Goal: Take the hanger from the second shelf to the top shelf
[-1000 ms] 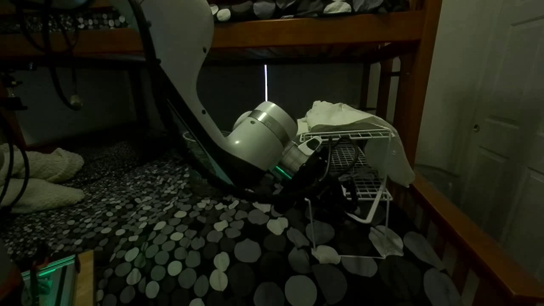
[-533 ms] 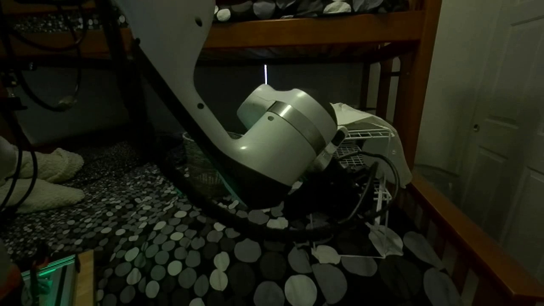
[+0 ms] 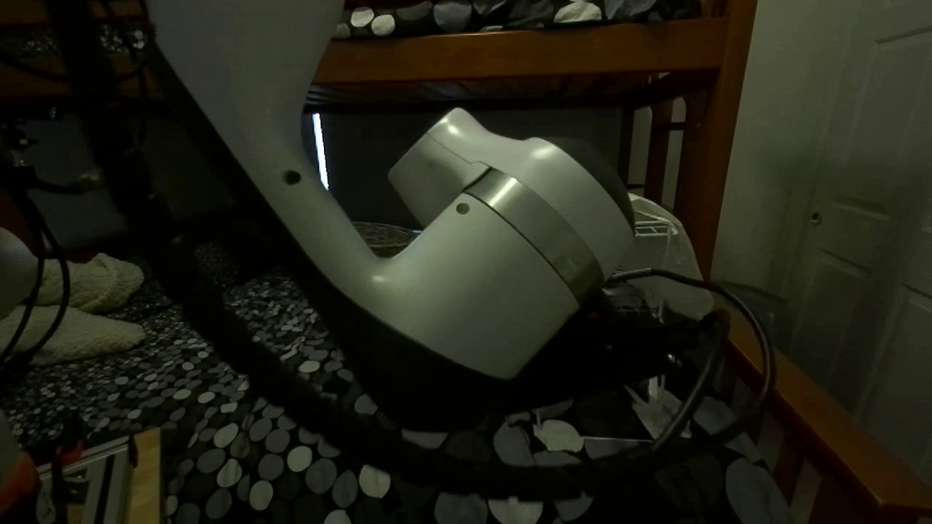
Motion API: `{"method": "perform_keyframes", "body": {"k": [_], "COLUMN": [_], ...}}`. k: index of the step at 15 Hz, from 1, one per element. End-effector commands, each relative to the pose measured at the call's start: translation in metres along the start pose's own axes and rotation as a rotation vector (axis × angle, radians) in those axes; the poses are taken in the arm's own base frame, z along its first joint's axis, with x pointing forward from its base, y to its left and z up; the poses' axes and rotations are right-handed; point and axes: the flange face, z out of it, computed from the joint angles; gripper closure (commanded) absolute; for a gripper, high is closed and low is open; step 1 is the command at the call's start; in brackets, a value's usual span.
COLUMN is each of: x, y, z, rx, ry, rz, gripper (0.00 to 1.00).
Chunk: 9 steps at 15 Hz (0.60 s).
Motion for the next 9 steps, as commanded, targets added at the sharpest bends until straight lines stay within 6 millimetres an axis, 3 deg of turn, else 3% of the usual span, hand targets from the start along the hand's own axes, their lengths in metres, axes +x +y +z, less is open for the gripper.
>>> {"method": "perform_keyframes", "body": {"k": [1, 3, 4, 6, 9], "x": [-0.062, -0.084, -0.066, -0.084, -0.083], "y": [0.000, 0.005, 0.006, 0.010, 0.009], "z": [-0.030, -0.046, -0.025, -0.038, -0.041], "rx": [0.044, 0.060, 0.046, 0.050, 0.050], "ry": [-0.045, -0.044, -0.044, -0.047, -0.044], "rz": [-0.023, 0.001, -0.017, -0.002, -0.003], "gripper": [0.99, 0.99, 0.94, 0.94, 0.94]}}
